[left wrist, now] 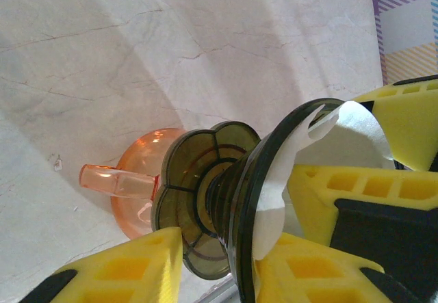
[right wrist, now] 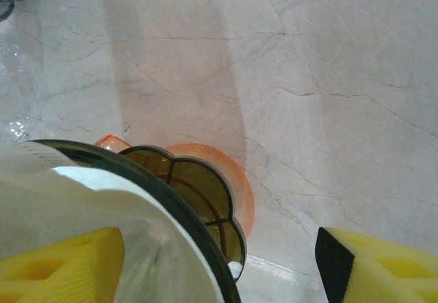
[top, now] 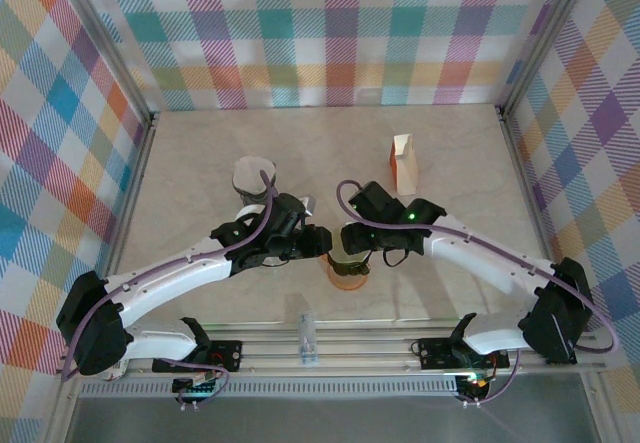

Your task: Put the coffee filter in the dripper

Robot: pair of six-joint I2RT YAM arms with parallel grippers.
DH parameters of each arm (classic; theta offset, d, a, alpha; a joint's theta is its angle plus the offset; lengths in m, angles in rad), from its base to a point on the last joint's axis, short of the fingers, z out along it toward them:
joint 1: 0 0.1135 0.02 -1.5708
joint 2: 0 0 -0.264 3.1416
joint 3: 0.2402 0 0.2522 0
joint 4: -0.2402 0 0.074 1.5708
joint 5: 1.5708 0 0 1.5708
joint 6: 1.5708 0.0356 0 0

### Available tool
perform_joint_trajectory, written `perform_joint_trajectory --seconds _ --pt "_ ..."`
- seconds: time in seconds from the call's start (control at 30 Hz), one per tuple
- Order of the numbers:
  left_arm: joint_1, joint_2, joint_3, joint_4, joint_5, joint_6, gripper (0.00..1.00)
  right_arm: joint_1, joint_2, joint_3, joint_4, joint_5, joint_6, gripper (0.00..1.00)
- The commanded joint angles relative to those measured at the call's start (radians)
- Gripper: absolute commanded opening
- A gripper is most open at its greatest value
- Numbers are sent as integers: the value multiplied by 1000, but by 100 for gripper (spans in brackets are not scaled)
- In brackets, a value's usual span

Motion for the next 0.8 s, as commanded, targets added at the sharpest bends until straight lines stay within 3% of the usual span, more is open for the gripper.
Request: perform_joint_trajectory --seconds 0.0,0.33,0.77 --pt "-11 5 20 -9 12 11 34 -12 27 -25 4 -4 -4 75" --pt "-12 5 16 -8 13 10 34 -14 95 -60 26 -7 -7 75" --pt "-11 5 8 -1 10 5 33 -14 33 -37 16 -18 5 75"
